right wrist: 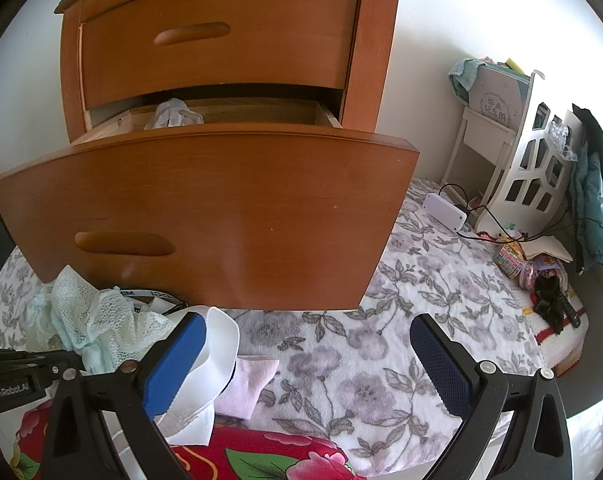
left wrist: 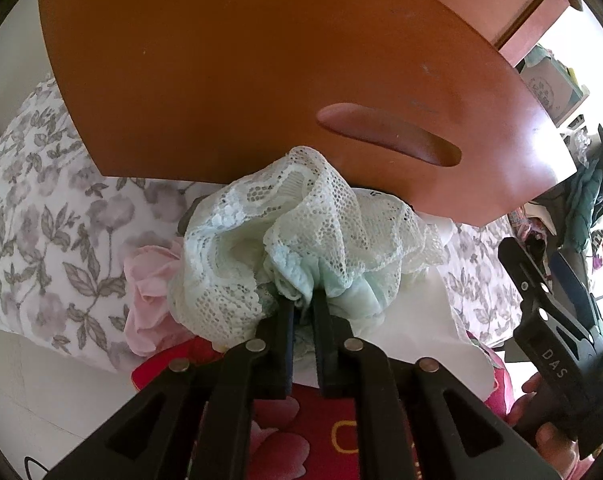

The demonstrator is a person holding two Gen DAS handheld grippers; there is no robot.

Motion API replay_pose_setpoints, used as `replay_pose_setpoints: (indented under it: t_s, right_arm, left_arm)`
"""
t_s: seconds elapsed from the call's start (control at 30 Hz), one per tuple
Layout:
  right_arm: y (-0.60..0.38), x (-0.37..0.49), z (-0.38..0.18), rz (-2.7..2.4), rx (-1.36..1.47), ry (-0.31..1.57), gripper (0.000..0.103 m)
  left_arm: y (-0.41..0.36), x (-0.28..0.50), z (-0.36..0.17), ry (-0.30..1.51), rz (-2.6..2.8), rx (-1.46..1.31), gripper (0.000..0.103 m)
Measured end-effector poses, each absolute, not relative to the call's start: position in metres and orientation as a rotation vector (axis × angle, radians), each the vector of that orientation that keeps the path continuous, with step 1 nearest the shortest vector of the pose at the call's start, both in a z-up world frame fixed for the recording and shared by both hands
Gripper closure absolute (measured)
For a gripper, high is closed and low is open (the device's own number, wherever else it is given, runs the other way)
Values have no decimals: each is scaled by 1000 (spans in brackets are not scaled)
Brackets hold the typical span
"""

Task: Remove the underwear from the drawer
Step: 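Open the left gripper to release the green lace cloth and withdraw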

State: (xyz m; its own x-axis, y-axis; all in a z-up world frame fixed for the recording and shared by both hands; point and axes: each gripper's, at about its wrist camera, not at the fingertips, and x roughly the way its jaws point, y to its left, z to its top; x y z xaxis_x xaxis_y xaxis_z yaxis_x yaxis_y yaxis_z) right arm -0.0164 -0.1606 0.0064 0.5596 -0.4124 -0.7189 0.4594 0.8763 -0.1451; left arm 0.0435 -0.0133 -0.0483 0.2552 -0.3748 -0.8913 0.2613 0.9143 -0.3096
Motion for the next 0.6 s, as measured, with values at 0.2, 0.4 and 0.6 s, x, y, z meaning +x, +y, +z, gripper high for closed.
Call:
replay_pose_setpoints:
  t_s: [0.2,0.4,0.6]
  right_arm:
    - [-161,-16,7,-514,62,831,0]
    - [-161,-17,7,-514,62,831,0]
    - [-161,-16,7,-514,62,831,0]
  left_arm:
    - [-18,37,-30,1222,-461,-100,70]
    - [-16,32,-8,1170,-448,-85,59]
    - [-5,32,12,1097,-365,-78,35]
